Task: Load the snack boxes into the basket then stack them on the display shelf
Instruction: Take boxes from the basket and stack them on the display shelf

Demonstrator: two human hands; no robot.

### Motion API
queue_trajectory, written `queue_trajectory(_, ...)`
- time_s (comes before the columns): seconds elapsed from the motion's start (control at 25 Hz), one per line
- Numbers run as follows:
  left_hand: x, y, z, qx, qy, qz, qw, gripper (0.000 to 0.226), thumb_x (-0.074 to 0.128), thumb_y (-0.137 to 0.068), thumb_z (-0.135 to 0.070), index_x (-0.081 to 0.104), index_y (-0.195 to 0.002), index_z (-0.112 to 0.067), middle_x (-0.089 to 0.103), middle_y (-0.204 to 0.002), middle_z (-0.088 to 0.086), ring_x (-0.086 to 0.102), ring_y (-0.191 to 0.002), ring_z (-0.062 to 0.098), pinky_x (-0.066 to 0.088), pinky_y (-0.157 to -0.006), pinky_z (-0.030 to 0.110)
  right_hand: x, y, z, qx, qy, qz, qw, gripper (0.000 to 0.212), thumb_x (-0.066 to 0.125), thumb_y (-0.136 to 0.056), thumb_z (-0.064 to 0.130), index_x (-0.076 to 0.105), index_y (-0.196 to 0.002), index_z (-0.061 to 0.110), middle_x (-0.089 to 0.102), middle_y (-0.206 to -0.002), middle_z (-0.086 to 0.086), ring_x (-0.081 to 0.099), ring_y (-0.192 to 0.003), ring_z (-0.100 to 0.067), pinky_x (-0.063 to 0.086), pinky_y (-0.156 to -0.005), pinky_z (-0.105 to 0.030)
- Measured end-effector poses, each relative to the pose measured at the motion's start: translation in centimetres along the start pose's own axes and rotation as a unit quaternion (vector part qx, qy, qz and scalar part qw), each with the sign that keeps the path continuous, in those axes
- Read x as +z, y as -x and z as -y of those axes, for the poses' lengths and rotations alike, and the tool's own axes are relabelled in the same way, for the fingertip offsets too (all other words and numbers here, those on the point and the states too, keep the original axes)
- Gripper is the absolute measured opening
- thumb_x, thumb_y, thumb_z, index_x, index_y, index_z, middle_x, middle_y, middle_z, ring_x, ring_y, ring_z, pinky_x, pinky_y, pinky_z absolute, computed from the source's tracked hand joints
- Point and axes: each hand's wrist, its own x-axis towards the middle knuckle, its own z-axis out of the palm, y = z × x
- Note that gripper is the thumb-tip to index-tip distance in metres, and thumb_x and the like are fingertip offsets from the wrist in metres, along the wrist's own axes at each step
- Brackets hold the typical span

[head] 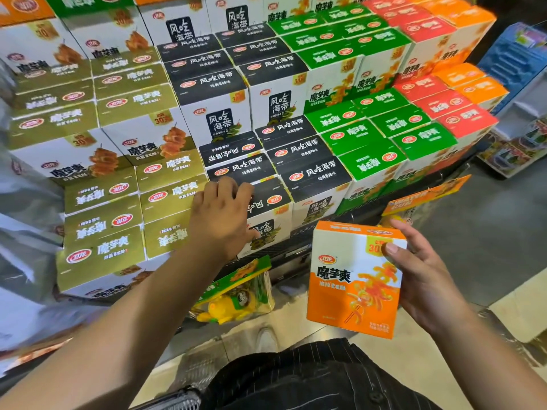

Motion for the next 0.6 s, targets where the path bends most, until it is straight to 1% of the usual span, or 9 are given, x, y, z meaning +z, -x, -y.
queue_trajectory(0.04, 0.3, -0.1, -0.4, -0.008, -0.026, 0.000, 1.000, 0.080, 0.076, -0.069, -0.061, 0.039, -0.131, -0.027, 0.041, -0.120, 0.003, 0.039, -0.110, 0.026, 0.032, -0.093, 0.038, -0.2, 0.1, 0.1, 0.006, 0.004, 0.005, 1.000, 0.070, 0.081, -0.062, 0.017, 0.055, -0.125, 0.031, 0.068, -0.108, -0.003, 0.073, -0.082, -0.022, 0.060, -0.058, -0.038)
queue_trajectory(0.12, 1.1, 0.1, -1.0, -0.015, -0.070, -0.023, 0.997, 0.089, 0.080, -0.064, -0.060, 0.037, -0.135, -0.027, 0.041, -0.118, 0.005, 0.038, -0.107, 0.026, 0.032, -0.090, 0.038, -0.6, 0.4, 0.1, 0.012, 0.014, 0.010, 1.000, 0.096, 0.096, -0.037, 0.032, 0.056, -0.124, 0.033, 0.070, -0.109, -0.005, 0.074, -0.085, -0.026, 0.059, -0.059, -0.040)
queue_trajectory(0.16, 1.5, 0.2, -1.2, -0.018, -0.083, -0.040, 0.996, 0.090, 0.082, -0.061, -0.057, 0.039, -0.133, -0.026, 0.042, -0.117, 0.006, 0.038, -0.105, 0.027, 0.032, -0.089, 0.038, -0.8, 0.4, 0.2, 0.009, 0.017, 0.011, 1.000, 0.105, 0.099, -0.029, 0.039, 0.056, -0.125, 0.033, 0.070, -0.112, -0.006, 0.073, -0.087, -0.028, 0.060, -0.060, -0.041)
queue_trajectory(0.2, 1.8, 0.3, -1.4, -0.020, -0.088, -0.056, 0.994, 0.089, 0.085, -0.058, -0.054, 0.043, -0.131, -0.024, 0.043, -0.115, 0.008, 0.038, -0.103, 0.028, 0.033, -0.086, 0.038, -0.9, 0.4, 0.3, 0.010, 0.015, 0.012, 1.000, 0.103, 0.098, -0.033, 0.042, 0.056, -0.126, 0.032, 0.068, -0.116, -0.008, 0.073, -0.090, -0.029, 0.060, -0.062, -0.042)
queue_trajectory(0.28, 2.0, 0.4, -1.7, -0.022, -0.088, -0.067, 0.994, 0.086, 0.088, -0.054, -0.048, 0.048, -0.125, -0.020, 0.047, -0.111, 0.009, 0.044, -0.097, 0.029, 0.037, -0.080, 0.039, -1.3, 0.3, 0.6, 0.002, -0.009, 0.022, 1.000, 0.073, 0.085, -0.061, 0.028, 0.055, -0.127, 0.030, 0.063, -0.125, -0.012, 0.073, -0.091, -0.028, 0.061, -0.068, -0.043)
queue_trajectory(0.36, 2.0, 0.5, -2.0, -0.028, -0.098, -0.066, 0.993, 0.083, 0.088, -0.055, -0.046, 0.052, -0.123, -0.018, 0.051, -0.108, 0.011, 0.048, -0.092, 0.030, 0.040, -0.074, 0.038, -1.5, 0.2, 0.9, -0.007, -0.025, 0.023, 0.999, 0.060, 0.073, -0.069, 0.019, 0.055, -0.126, 0.028, 0.061, -0.129, -0.015, 0.073, -0.090, -0.026, 0.061, -0.071, -0.043)
queue_trajectory(0.48, 1.7, 0.8, -2.7, -0.042, -0.134, -0.071, 0.988, 0.080, 0.084, -0.063, -0.046, 0.051, -0.130, -0.018, 0.054, -0.112, 0.012, 0.051, -0.090, 0.028, 0.042, -0.075, 0.036, -1.6, 0.0, 1.3, -0.013, -0.025, 0.032, 0.999, 0.065, 0.081, -0.063, 0.022, 0.057, -0.123, 0.028, 0.061, -0.128, -0.017, 0.073, -0.090, -0.026, 0.061, -0.073, -0.043)
queue_trajectory(0.52, 1.6, 0.9, -3.0, -0.046, -0.139, -0.056, 0.988, 0.081, 0.079, -0.070, -0.049, 0.045, -0.137, -0.019, 0.052, -0.121, 0.012, 0.050, -0.096, 0.028, 0.042, -0.080, 0.037, -1.7, -0.2, 1.4, -0.016, -0.021, 0.032, 0.999, 0.068, 0.083, -0.060, 0.022, 0.057, -0.123, 0.028, 0.061, -0.127, -0.017, 0.072, -0.091, -0.026, 0.061, -0.073, -0.042)
queue_trajectory(0.6, 1.4, 0.9, -3.0, -0.059, -0.124, -0.003, 0.990, 0.082, 0.066, -0.084, -0.055, 0.026, -0.148, -0.024, 0.038, -0.137, 0.010, 0.042, -0.113, 0.027, 0.037, -0.094, 0.037, -2.1, -0.5, 1.4, -0.019, -0.017, 0.042, 0.999, 0.089, 0.096, -0.042, 0.031, 0.059, -0.123, 0.027, 0.063, -0.125, -0.016, 0.071, -0.095, -0.027, 0.061, -0.072, -0.042)
